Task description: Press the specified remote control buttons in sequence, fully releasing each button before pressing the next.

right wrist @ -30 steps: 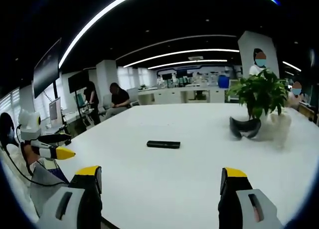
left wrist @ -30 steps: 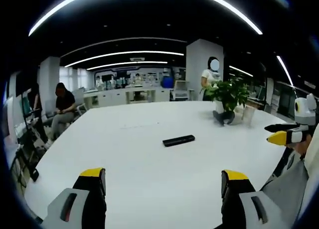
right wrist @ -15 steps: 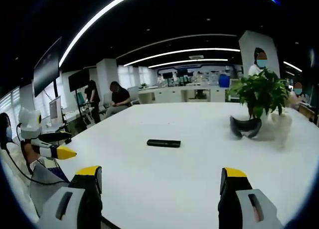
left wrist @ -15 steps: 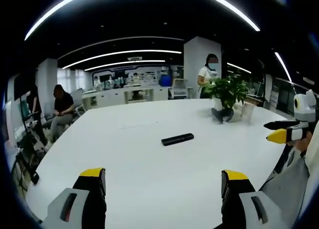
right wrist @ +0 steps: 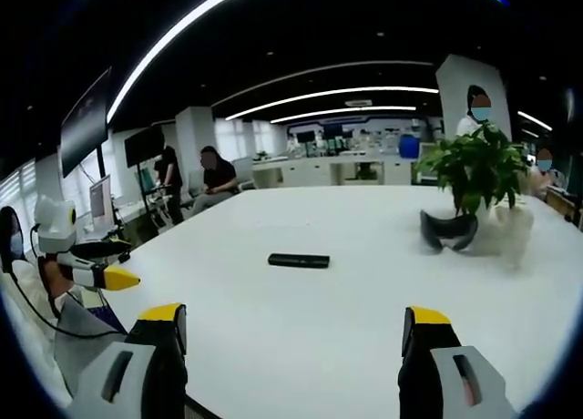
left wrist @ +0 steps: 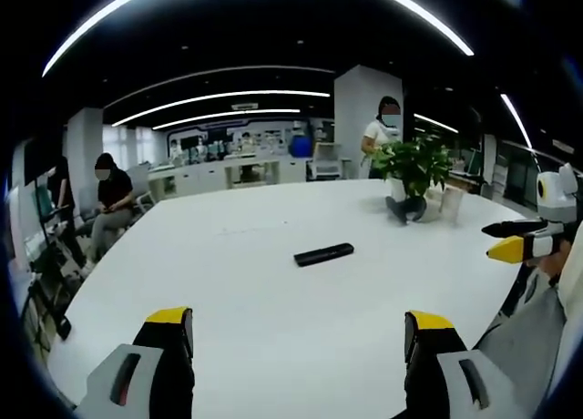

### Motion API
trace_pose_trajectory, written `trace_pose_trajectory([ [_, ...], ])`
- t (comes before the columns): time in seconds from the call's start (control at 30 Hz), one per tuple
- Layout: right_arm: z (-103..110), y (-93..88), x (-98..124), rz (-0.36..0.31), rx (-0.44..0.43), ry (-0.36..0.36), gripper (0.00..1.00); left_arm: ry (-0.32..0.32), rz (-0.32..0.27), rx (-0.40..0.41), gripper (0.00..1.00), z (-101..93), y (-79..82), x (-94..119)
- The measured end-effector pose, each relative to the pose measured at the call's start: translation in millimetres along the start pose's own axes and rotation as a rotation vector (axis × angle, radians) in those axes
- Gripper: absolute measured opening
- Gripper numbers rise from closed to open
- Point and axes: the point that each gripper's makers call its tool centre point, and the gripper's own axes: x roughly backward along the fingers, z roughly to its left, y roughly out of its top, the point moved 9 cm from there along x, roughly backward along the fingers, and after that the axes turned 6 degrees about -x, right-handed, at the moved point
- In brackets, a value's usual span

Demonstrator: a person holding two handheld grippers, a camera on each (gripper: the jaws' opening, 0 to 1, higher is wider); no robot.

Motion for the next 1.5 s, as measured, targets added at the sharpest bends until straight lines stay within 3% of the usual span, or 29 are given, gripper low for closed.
trace_pose_trajectory([
  [0.87, 0, -1.7, -2, 0.014, -0.003, 0.008, 0.92, -0.009, 0.015, -0.02, 0.99, 2.0, 1.5, -5],
  [1.2, 0, 0.5, -3, 0.031, -0.026, 0.037, 0.71, -0.037, 0.017, -0.072, 0.99, 6.6, 16.3, -19],
  [1.5, 2, -0.5, -3, 0.052, -0.038, 0.064, 0.58, -0.125, 0.047, -0.143, 0.97, 4.3, 28.6, -40],
])
